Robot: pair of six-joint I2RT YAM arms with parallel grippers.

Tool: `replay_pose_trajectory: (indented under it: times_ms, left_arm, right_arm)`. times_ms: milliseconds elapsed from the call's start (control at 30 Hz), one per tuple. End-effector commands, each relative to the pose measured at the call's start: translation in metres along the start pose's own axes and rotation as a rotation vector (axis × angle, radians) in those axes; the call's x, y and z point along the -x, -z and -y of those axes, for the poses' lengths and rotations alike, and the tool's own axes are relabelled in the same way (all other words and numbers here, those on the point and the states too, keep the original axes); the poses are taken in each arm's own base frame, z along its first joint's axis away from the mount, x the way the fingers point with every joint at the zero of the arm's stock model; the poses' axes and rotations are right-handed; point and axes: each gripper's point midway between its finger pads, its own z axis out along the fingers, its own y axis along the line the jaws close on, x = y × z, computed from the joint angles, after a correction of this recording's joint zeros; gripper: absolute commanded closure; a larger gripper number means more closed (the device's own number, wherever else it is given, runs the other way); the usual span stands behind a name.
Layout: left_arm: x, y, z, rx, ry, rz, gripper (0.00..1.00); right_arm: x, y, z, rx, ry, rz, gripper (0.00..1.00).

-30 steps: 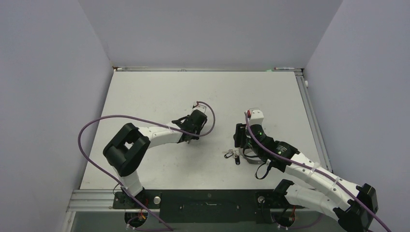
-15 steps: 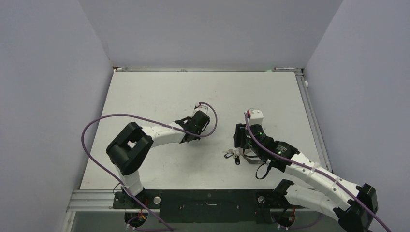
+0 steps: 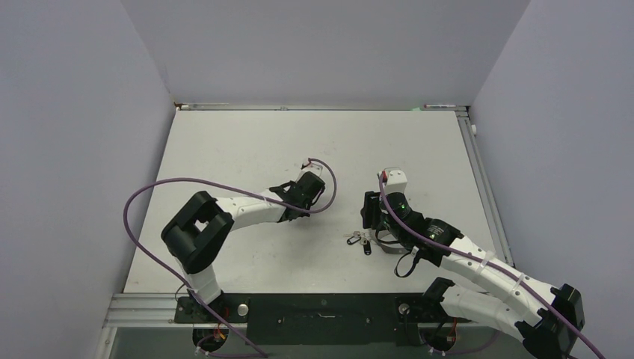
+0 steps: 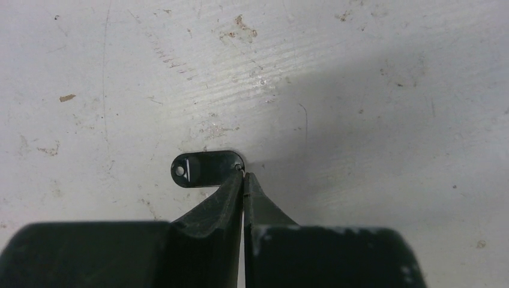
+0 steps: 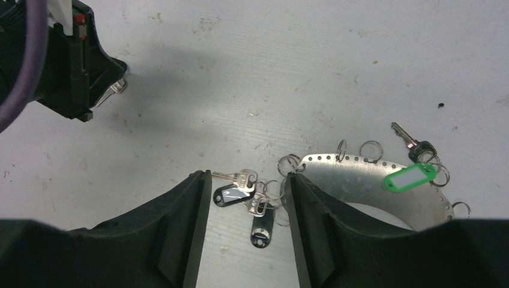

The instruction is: Put the keys on the keyring

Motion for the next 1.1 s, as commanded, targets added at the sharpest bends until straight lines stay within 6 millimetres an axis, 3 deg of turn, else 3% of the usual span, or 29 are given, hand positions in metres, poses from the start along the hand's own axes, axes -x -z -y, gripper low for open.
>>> replay_pose_trajectory:
  times_ms: [0,233,400,733,1067]
  left_arm:
    - [0.025,0.028,0.008,-0.085,0.049,0.071,1.0]
    - [0.025,0.052,0.015,-0.198,0.052,0.086,1.0]
    - [0.023,0.07,0.022,-0.286,0.033,0.09,1.0]
    - [0.038,0.13,0.042,-0.552,0.008,0.183,1.0]
    - [0.054,0.179,0.057,-0.75,0.023,0.278,1.0]
  right_arm:
    - [0.015,0.005,-0.002,0.005,-0.003,0.047,0.5]
    - [0.025,0.01,-0.01,0.049,-0.016,0.079,0.5]
    - [0.028,0.015,-0.027,0.166,0.006,0.113,0.48]
    - [0.053,0.062,-0.082,0.585,0.049,0.373,0.44]
    - [0.061,0.084,-0.099,0.711,0.112,0.468,0.44]
